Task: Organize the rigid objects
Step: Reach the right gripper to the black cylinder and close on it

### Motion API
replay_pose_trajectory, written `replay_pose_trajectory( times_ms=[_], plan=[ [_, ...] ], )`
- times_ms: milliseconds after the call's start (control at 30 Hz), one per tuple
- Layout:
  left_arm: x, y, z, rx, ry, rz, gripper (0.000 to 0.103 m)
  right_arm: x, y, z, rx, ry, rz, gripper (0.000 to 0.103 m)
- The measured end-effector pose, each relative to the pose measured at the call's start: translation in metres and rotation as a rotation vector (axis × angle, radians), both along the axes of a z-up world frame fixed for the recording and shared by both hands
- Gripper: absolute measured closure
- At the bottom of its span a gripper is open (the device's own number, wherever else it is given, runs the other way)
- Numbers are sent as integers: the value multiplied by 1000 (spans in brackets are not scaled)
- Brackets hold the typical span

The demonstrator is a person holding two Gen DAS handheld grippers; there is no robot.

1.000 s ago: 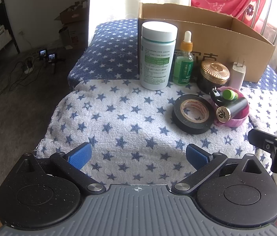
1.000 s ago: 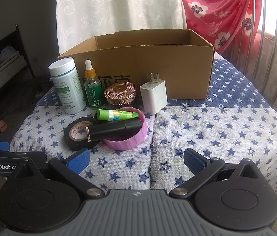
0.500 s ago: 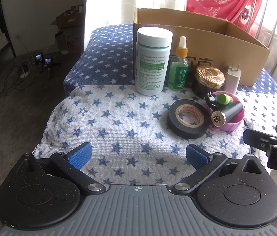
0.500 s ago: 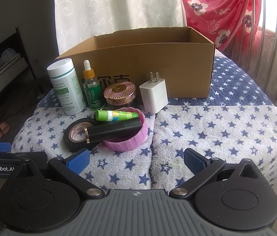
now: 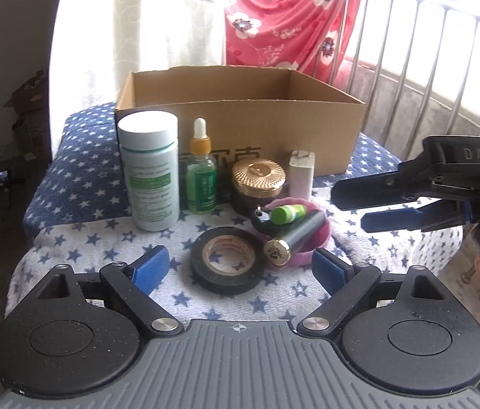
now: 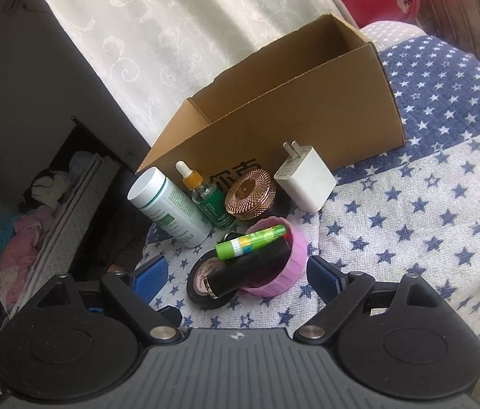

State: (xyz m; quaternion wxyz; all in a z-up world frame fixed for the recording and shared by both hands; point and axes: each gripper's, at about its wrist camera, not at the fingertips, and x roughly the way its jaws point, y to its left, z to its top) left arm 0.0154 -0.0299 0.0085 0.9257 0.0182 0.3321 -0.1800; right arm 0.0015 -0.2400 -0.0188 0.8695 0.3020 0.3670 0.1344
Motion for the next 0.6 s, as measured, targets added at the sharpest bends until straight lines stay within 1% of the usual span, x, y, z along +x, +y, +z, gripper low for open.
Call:
replay_pose_trajectory(
  times_ms=[33, 67, 100, 167, 300, 367, 433, 533, 600],
  plan=[
    [3, -4, -1, 3, 7, -21, 25, 5, 0, -4, 42, 26, 15, 25],
    [7, -8, -3, 8, 14, -37, 29, 9, 0, -7, 67, 42, 23, 27],
    [11, -12, -5, 14, 23, -49, 31, 12, 0, -10, 93, 60, 32, 29],
    [18, -17, -8, 18, 41, -72, 42, 18, 0, -15, 117, 84, 39, 33],
    [24, -23, -10, 14, 71, -114, 50, 30, -1, -24, 170, 145, 54, 40],
    [26, -26, -11, 12, 82, -135, 66, 34, -1, -26, 183, 167, 57, 44],
    [27, -29, -12, 13, 95, -156, 75, 38, 0, -28, 193, 186, 59, 48],
    [26, -30, -12, 16, 92, -170, 79, 42, -2, -30, 210, 212, 52, 50],
    [26, -28, -11, -18, 108, -201, 80, 44, -3, -31, 214, 221, 45, 51]
  ],
)
